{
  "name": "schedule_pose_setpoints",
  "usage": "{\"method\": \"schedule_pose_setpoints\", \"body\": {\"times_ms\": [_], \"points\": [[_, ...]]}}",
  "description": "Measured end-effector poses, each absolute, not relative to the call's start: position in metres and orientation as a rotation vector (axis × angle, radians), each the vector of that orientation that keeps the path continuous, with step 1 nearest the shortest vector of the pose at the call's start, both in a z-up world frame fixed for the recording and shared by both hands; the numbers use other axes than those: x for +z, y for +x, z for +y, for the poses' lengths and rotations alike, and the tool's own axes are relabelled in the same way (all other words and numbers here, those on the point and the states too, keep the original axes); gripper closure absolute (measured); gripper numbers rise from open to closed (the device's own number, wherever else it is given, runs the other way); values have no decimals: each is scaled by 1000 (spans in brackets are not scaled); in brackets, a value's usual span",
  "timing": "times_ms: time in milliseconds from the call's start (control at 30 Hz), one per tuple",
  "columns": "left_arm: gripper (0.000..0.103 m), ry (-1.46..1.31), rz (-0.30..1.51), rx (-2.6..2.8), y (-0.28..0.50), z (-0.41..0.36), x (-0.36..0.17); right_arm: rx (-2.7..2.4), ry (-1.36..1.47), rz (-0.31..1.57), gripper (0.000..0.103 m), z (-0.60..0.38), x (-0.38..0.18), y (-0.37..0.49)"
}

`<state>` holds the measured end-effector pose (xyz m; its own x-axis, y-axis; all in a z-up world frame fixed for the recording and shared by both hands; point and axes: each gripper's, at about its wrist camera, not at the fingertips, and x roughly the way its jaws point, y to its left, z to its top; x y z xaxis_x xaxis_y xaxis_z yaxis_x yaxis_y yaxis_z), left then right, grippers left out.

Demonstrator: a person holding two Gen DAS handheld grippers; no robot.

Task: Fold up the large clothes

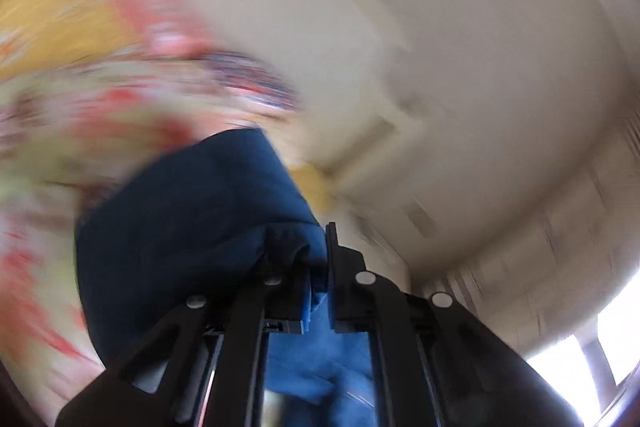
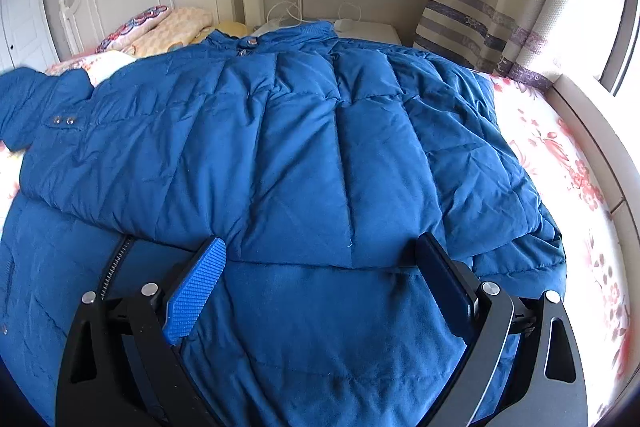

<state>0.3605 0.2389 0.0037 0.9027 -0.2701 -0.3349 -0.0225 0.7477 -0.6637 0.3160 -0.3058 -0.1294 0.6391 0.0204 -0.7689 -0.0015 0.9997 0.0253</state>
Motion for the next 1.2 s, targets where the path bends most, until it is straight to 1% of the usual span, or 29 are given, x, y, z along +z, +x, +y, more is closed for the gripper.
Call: {"method": "schedule_pose_setpoints", "body": {"times_ms": [67, 100, 133, 200, 267, 300, 367, 400, 433, 467, 500, 533, 567, 633, 667, 700, 733, 767, 800, 867, 900, 933, 967, 1067, 1167, 1200], "points": [[97, -625, 464, -286, 366, 169, 12, 19, 55, 869, 12, -310, -129, 315], [97, -574, 502, -390, 367, 119, 9, 22, 64, 866, 12, -312, -128, 315], [97, -542, 530, -446, 368, 87, 5, 25, 74, 864, 12, -313, -128, 315], [96, -463, 602, -548, 368, 20, -16, 27, 90, 860, 12, -315, -128, 314], [94, -395, 711, -597, 375, -42, -54, 31, 104, 856, 12, -317, -128, 313], [91, -372, 810, -620, 381, -72, -83, 32, 107, 856, 12, -318, -128, 313], [87, -318, 940, -596, 390, -99, -124, 36, 114, 857, 12, -318, -128, 314], [86, -286, 942, -576, 389, -105, -135, 38, 117, 857, 12, -319, -128, 314], [84, -271, 929, -591, 389, -106, -136, 41, 121, 859, 12, -320, -128, 314], [71, -277, 941, -624, 390, -105, -132, 47, 128, 858, 12, -321, -128, 314], [54, -285, 952, -657, 390, -103, -126, 51, 135, 859, 11, -322, -129, 314], [49, -278, 948, -684, 385, -99, -115, 56, 146, 859, 11, -323, -128, 314], [48, -250, 910, -667, 378, -94, -102, 61, 155, 858, 11, -324, -129, 315], [37, -208, 779, -654, 355, -72, -68, 71, 173, 851, 11, -328, -128, 314], [20, -217, 713, -640, 340, -60, -58, 74, 177, 849, 11, -329, -128, 314], [6, -238, 625, -590, 322, -41, -46, 74, 179, 848, 11, -329, -128, 314], [3, -258, 568, -531, 313, -17, -41, 73, 178, 848, 11, -327, -128, 313], [2, -280, 533, -448, 305, 4, -41, 72, 175, 848, 11, -327, -128, 313], [3, -307, 544, -342, 302, 25, -46, 72, 175, 848, 11, -327, -128, 313], [6, -357, 630, -185, 313, 56, -62, 70, 169, 849, 11, -327, -128, 313], [18, -372, 695, -130, 319, 69, -74, 69, 167, 850, 11, -327, -128, 313], [23, -367, 755, -98, 326, 74, -84, 67, 164, 851, 11, -327, -128, 313], [26, -349, 799, -76, 331, 72, -90, 65, 159, 853, 11, -326, -128, 314], [26, -260, 905, -5, 343, 72, -113, 57, 146, 855, 11, -323, -128, 313], [21, -146, 906, 59, 348, 64, -126, 46, 136, 845, 12, -322, -127, 311], [21, -142, 905, 65, 350, 61, -126, 34, 135, 826, 13, -322, -125, 308]]}}
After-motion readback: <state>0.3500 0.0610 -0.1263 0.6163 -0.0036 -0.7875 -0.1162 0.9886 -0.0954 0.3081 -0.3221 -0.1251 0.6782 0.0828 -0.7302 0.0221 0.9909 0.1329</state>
